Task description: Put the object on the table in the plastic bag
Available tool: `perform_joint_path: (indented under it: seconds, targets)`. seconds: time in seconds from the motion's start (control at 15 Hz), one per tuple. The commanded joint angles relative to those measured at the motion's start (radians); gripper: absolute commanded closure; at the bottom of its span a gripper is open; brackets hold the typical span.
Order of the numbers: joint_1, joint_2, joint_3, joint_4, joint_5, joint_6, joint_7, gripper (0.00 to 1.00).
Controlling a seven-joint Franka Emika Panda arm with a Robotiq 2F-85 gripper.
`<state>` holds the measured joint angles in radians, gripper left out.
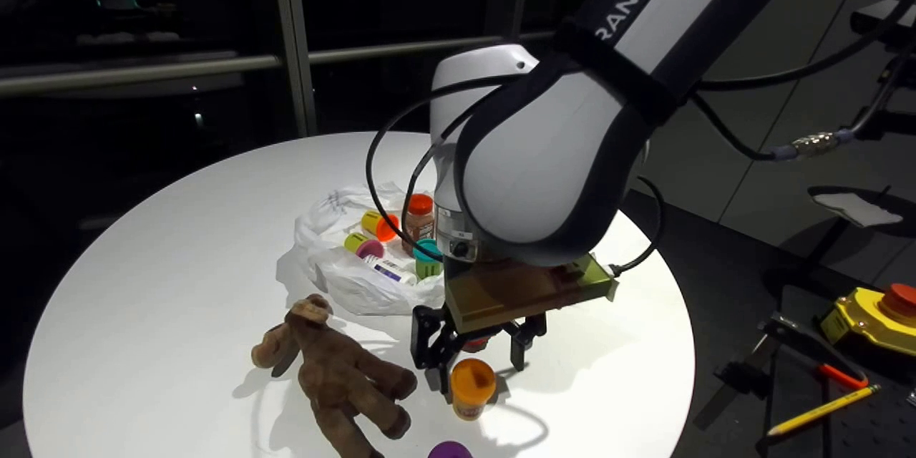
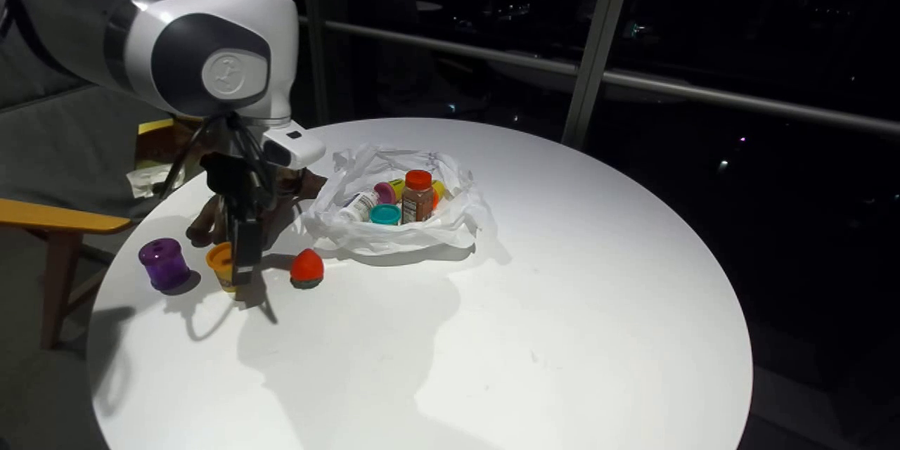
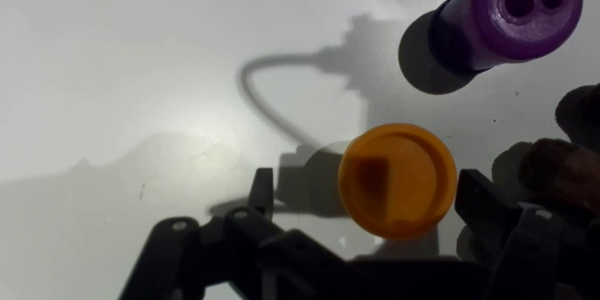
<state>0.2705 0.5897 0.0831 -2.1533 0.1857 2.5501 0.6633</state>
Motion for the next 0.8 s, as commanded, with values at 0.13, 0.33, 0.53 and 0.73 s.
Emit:
perform_joint_path:
  seconds: [0.13,0.33,0.53,0.73]
  targets:
    - [0.011,0.016,0.022,-0.004,0.02,0.048,-0.044,0.26]
    - [0.015,0.013,0.027,-0.015,0.026,0.076,-0.04,0.38]
    - [0.015,0.001,0.026,-0.033,0.035,0.109,-0.032,0.62]
    - [0.025,-0.014,0.015,-0.058,0.036,0.154,-0.017,0.77]
